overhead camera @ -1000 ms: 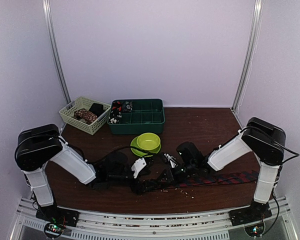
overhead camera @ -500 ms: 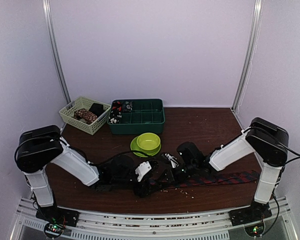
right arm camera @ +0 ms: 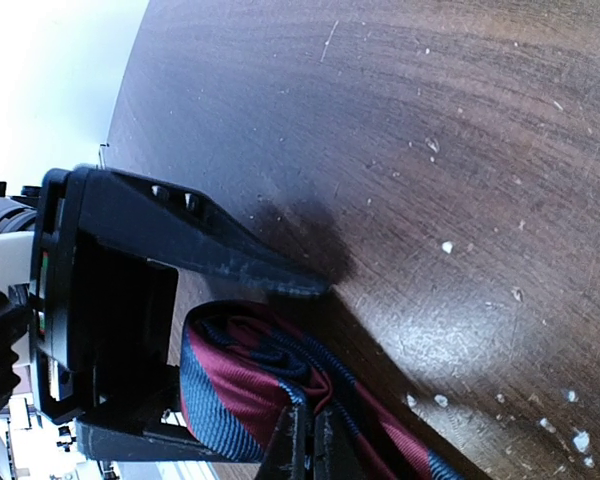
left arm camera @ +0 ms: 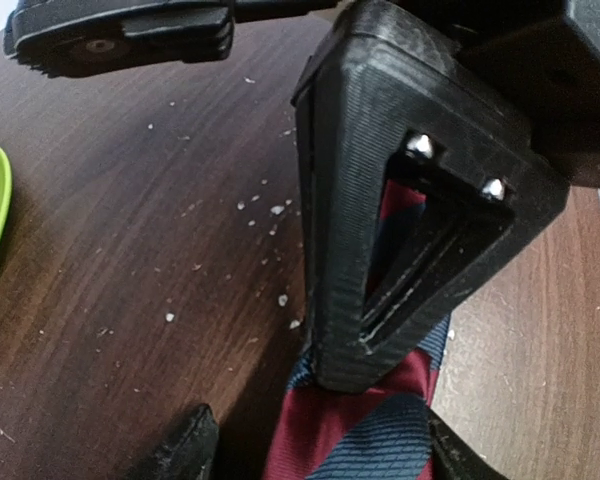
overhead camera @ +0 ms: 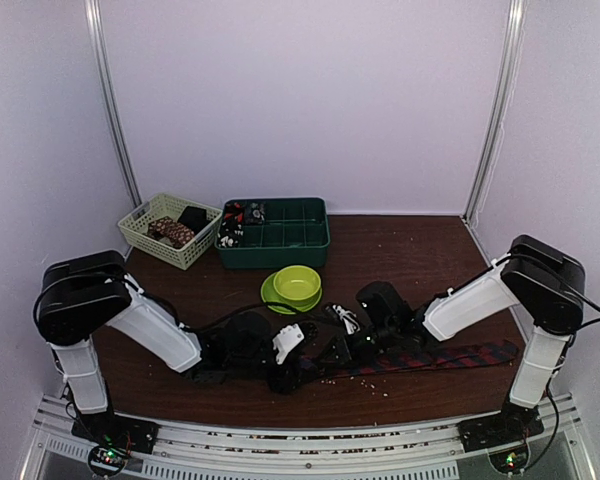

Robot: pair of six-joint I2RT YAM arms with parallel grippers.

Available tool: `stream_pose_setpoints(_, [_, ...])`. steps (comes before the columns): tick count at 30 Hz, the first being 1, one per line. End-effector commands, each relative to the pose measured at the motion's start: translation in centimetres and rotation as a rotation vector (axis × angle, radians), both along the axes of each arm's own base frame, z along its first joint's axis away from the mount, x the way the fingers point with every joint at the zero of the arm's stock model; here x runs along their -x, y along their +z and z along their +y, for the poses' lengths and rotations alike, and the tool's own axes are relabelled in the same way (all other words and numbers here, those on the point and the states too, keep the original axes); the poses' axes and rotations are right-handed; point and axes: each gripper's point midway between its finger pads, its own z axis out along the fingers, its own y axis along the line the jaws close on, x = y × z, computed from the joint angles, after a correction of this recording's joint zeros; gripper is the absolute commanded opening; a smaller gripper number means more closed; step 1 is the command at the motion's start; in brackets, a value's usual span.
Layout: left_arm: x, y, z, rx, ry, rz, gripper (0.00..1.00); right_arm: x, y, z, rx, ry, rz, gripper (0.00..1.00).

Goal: Roll the ties
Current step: Roll the tie at the center of the board.

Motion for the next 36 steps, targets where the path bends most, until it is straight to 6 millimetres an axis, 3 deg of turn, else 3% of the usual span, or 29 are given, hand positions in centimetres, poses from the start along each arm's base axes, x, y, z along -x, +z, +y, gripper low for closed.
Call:
stream_pose_setpoints(1, [-0.3, -0.3, -0.2, 0.005, 0.009, 0.014, 0.56, 1.1, -0.1, 0.3, -0.016, 0.026, 0.018, 0.00])
stream_pose_setpoints(3, [-0.3, -0.2, -0.2, 0.011, 0.006, 0.010, 0.46, 1.3, -0.2, 0.4, -0.024, 0.025, 0.034, 0.01])
stream_pose_setpoints(6, [-0.1, 0.0, 0.0, 0.022, 0.000, 0.000, 0.32, 1.4, -0.1, -0.4, -0.012, 0.011, 0.044, 0.18])
stream_pose_setpoints(9, [-0.1, -0.2, 0.1, 0.017, -0.001, -0.001, 0.26, 0.9, 0.8, -1.8, -0.033, -0.030, 0.040, 0.25])
stream_pose_setpoints(15, [-0.2, 0.0, 0.1, 0.028, 0.009, -0.006, 0.22, 1.1, 1.4, -2.7, -0.039, -0.047, 0.031, 0.18])
stream_pose_setpoints(22, [-0.3, 1.1, 0.2, 0.063, 0.008, -0.033, 0.21, 0.3, -1.9, -2.4, 0.041, -0.041, 0.059, 0.10])
stream_pose_setpoints(29, [1.1, 3.2, -0.1, 0.099, -0.113, -0.112, 0.24, 0.1, -5.1, -4.5, 0.118, -0.091, 0.108, 0.08])
stream_pose_setpoints(32, [1.7, 2.7, 0.1, 0.055, -0.170, -0.137, 0.24, 0.2, -5.2, -4.8, 0.124, -0.098, 0.116, 0.09])
stream_pose_setpoints(36, [1.8, 0.1, 0.5, -0.072, -0.210, -0.117, 0.25, 0.1, -5.0, -5.0, 0.126, -0.105, 0.116, 0.09])
